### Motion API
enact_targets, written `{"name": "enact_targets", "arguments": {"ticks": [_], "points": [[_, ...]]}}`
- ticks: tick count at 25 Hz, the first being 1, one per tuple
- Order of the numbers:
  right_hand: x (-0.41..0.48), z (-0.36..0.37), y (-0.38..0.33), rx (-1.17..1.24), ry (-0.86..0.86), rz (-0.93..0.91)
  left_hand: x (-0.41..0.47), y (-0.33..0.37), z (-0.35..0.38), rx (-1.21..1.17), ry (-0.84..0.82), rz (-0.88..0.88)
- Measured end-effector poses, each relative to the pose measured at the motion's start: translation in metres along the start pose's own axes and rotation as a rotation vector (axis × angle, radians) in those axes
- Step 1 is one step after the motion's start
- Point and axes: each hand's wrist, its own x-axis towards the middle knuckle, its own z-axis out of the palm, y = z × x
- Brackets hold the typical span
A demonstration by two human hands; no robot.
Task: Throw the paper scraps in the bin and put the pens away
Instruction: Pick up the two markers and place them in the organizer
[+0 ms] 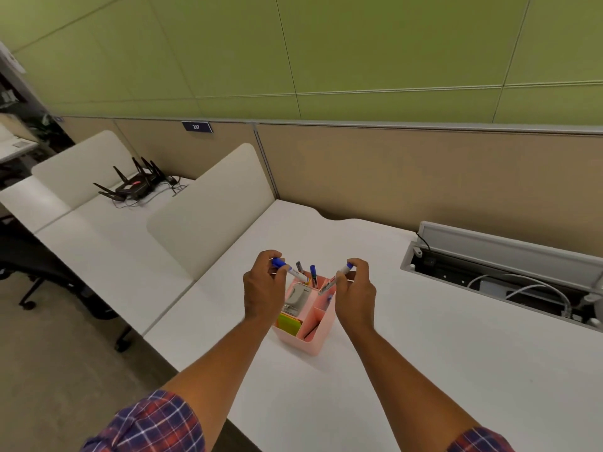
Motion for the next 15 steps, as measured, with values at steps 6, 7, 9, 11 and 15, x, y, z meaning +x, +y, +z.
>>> {"name": "enact_targets", "arguments": {"ticks": [6, 7, 9, 11, 15], "points": [[0.057, 0.028, 0.019, -0.051, -0.022, 0.017, 0.037, -0.016, 0.052, 0.064, -0.063, -0.01], [0.063, 0.033, 0.023, -0.055, -0.031, 0.011, 0.042, -0.02, 0.059, 0.073, -0.069, -0.019], [0.074, 0.043, 0.031, -0.068, -0.052, 0.006, 0.051, -0.027, 0.072, 0.116, -0.08, -0.049], [0.083, 0.05, 0.041, -0.094, -0.073, 0.014, 0.057, -0.035, 0.084, 0.15, -0.112, -0.075], [0.092, 0.059, 0.062, -0.137, -0.134, 0.021, 0.061, -0.048, 0.1, 0.212, -0.201, -0.096]]}}
